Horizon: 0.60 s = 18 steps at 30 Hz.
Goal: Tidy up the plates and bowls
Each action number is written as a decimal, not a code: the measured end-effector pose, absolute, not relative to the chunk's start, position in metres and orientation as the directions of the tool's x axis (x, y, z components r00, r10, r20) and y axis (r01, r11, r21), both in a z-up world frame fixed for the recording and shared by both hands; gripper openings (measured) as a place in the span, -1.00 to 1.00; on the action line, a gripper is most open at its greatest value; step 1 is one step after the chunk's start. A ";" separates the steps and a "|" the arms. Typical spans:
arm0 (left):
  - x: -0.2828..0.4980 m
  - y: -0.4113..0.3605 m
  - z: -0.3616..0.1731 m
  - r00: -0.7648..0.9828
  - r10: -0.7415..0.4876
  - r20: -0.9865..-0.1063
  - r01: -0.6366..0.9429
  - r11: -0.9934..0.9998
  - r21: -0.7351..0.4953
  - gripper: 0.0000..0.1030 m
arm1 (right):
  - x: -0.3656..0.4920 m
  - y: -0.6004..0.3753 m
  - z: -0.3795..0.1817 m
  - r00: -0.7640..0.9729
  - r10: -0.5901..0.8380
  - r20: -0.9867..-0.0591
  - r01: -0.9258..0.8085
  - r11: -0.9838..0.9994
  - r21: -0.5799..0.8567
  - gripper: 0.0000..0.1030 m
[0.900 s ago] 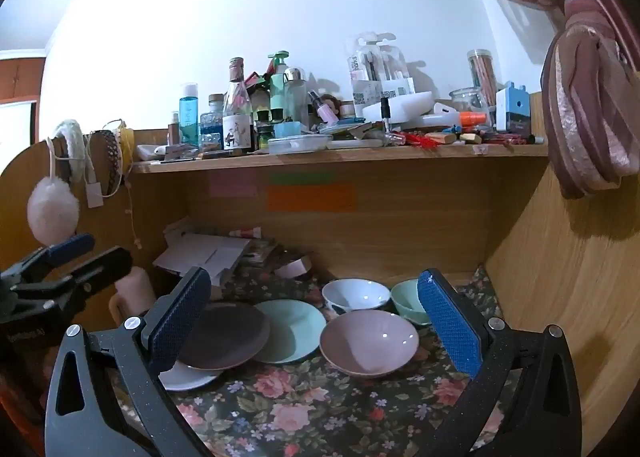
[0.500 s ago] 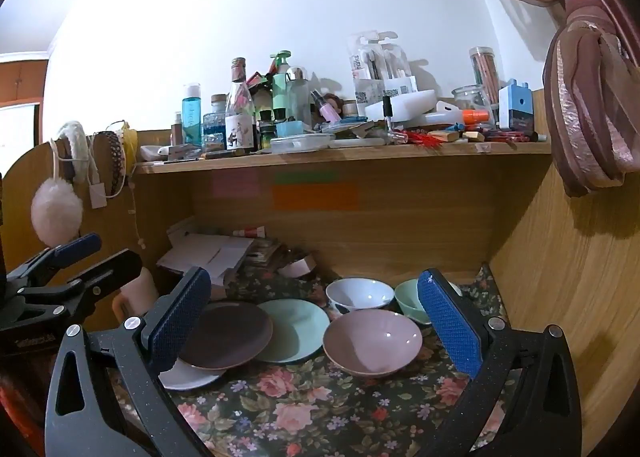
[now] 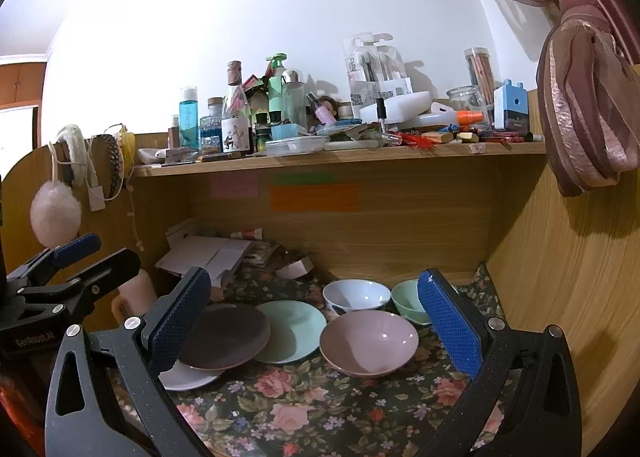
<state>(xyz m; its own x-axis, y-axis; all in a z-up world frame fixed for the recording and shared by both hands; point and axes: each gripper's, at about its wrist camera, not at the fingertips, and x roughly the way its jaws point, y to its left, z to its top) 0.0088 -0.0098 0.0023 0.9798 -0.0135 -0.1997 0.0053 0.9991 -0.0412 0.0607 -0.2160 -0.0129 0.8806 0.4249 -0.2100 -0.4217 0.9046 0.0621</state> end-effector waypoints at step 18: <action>0.010 -0.009 0.001 0.981 -0.011 -0.194 0.002 0.999 -0.045 1.00 | 0.062 -0.219 -0.013 0.889 0.408 -0.206 -0.404 0.913 0.062 1.00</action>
